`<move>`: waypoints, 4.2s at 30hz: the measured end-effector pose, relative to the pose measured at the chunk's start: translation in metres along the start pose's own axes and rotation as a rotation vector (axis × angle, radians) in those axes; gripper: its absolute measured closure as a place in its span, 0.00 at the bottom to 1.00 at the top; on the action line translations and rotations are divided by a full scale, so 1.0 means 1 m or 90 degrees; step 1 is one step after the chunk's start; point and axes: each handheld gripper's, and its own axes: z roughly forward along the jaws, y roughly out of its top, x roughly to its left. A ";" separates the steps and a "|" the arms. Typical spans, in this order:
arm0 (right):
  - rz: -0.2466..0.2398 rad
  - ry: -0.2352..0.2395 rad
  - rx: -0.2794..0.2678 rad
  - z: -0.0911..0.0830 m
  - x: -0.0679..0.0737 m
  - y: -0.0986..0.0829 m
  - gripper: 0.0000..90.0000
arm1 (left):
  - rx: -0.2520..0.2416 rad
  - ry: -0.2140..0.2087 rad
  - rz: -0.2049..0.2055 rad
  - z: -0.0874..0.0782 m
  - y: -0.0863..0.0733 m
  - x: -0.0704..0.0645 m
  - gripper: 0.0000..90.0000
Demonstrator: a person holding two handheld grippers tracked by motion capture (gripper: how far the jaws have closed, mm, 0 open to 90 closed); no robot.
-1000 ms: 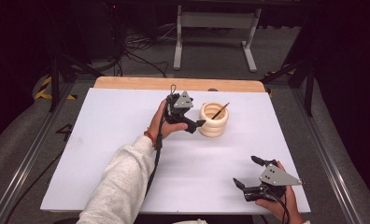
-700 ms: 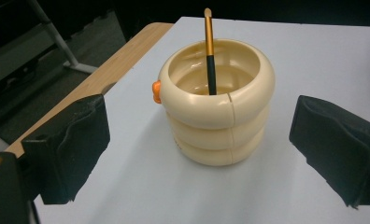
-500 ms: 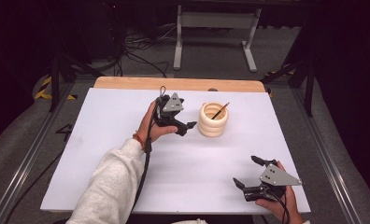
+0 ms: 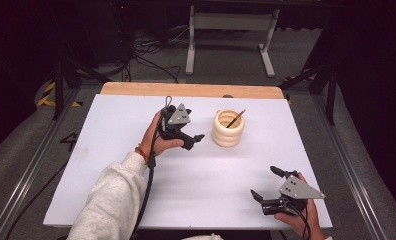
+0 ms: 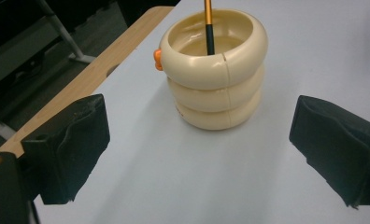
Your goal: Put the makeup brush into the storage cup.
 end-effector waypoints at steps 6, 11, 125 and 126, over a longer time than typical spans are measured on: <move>0.000 -0.001 0.000 0.000 0.000 0.000 0.05 | 0.009 0.002 0.010 -0.008 -0.004 -0.003 0.07; 0.002 0.000 -0.001 0.000 -0.001 0.000 0.05 | 0.007 0.005 0.009 -0.016 -0.010 -0.003 0.07; -0.002 0.009 0.012 0.002 0.002 -0.001 0.05 | 0.060 0.053 0.010 -0.115 -0.107 -0.043 0.07; -0.002 0.009 0.012 0.002 0.002 -0.001 0.05 | 0.060 0.053 0.010 -0.115 -0.107 -0.043 0.07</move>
